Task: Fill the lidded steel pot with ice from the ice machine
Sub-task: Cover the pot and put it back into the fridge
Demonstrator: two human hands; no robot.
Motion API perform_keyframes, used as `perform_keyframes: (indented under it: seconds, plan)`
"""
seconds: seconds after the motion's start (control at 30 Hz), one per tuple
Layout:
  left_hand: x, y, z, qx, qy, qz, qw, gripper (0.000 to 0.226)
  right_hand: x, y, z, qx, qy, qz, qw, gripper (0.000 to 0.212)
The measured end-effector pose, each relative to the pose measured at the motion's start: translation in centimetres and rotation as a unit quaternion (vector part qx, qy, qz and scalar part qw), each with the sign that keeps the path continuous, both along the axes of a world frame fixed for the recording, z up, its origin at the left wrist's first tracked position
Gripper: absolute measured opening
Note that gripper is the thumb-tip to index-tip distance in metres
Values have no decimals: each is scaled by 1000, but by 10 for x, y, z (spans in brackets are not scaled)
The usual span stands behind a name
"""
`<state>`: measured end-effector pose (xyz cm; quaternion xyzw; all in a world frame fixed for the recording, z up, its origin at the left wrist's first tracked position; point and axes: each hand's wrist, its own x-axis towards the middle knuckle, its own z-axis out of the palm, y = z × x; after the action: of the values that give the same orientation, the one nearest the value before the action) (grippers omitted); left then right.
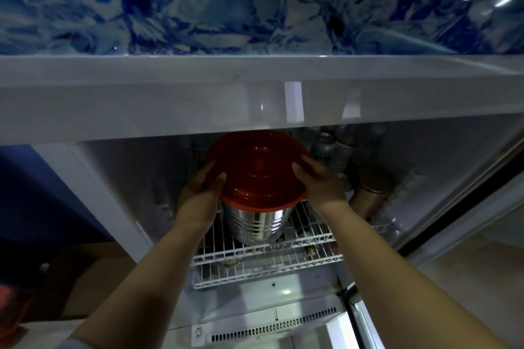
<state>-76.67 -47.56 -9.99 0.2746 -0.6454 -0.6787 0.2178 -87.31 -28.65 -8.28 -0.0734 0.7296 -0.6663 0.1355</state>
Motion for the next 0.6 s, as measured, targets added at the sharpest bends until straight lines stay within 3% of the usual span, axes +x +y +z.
perform_keyframes:
  seconds: [0.07, 0.2, 0.27, 0.33, 0.47, 0.6]
  plan:
    - [3, -1, 5, -12, -8, 4, 1000, 36, 2, 2, 5, 25, 20, -5, 999, 43]
    - [24, 6, 21, -117, -46, 25, 992, 24, 12, 11, 11, 20, 62, -68, 996, 8]
    - [40, 13, 29, -118, -27, 30, 992, 11, 24, 19, 14, 15, 109, -96, 989, 10]
    - [54, 21, 33, -115, -23, 30, 993, 17, 38, 28, 14, 28, 131, -113, 985, 8]
    - [81, 44, 41, -148, -53, 36, 987, 27, 73, 42, 6, 19, 60, -123, 991, 5]
    - [109, 73, 43, -124, -65, 9, 990, 29, 112, 60, 6, 19, 39, -113, 993, 4]
